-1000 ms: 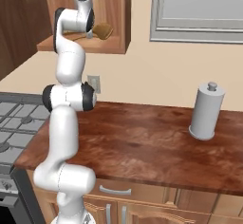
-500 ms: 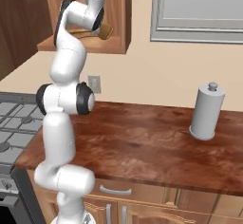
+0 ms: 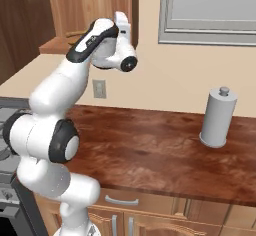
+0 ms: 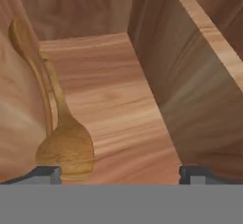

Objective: Organize the utensils by type. Pick up the wooden spoons from the counter and place them in the open cabinet. Then pick up the metallic utensils from the counter and place them in the open drawer.

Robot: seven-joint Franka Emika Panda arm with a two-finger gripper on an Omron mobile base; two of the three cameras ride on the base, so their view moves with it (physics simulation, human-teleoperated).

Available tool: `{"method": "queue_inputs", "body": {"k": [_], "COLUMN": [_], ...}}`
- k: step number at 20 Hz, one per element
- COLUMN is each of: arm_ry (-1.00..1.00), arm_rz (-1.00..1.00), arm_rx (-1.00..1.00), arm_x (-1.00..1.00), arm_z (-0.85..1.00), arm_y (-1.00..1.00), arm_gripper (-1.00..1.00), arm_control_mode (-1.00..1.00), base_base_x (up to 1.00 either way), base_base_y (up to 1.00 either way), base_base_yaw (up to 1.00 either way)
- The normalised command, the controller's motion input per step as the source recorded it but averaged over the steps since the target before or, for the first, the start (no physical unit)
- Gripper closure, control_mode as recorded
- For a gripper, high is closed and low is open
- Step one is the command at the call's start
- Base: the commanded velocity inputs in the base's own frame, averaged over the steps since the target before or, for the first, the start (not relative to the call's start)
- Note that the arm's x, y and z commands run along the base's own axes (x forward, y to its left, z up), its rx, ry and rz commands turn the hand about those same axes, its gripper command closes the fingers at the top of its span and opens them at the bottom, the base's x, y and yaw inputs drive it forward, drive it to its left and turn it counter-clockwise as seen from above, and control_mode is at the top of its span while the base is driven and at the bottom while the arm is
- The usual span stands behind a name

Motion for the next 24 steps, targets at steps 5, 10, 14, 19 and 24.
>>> {"method": "queue_inputs", "body": {"k": [5,10,14,19,24], "arm_ry": [-0.67,-0.17,0.05,0.11,0.15], "arm_rz": [0.0,0.0,-0.02,-0.1,-0.2], "arm_rx": [0.12,-0.2,-0.58,-0.72,-0.76], "arm_x": [-1.0,-1.0,-1.0,-1.0,-1.0], "arm_z": [-0.16,0.23,0.36,0.04,-0.33], "arm_y": [-0.38,-0.44,-0.41,-0.36,-0.32], "arm_gripper": [-1.0,-1.0,-1.0,-1.0,-1.0], "arm_control_mode": [-1.0,-1.0,-1.0,-1.0,-1.0], "base_base_x": [0.0,0.0,0.0,0.0,0.0], "base_base_y": [0.0,0.0,0.0,0.0,0.0], "base_base_yaw": [0.0,0.0,0.0,0.0,0.0]}}
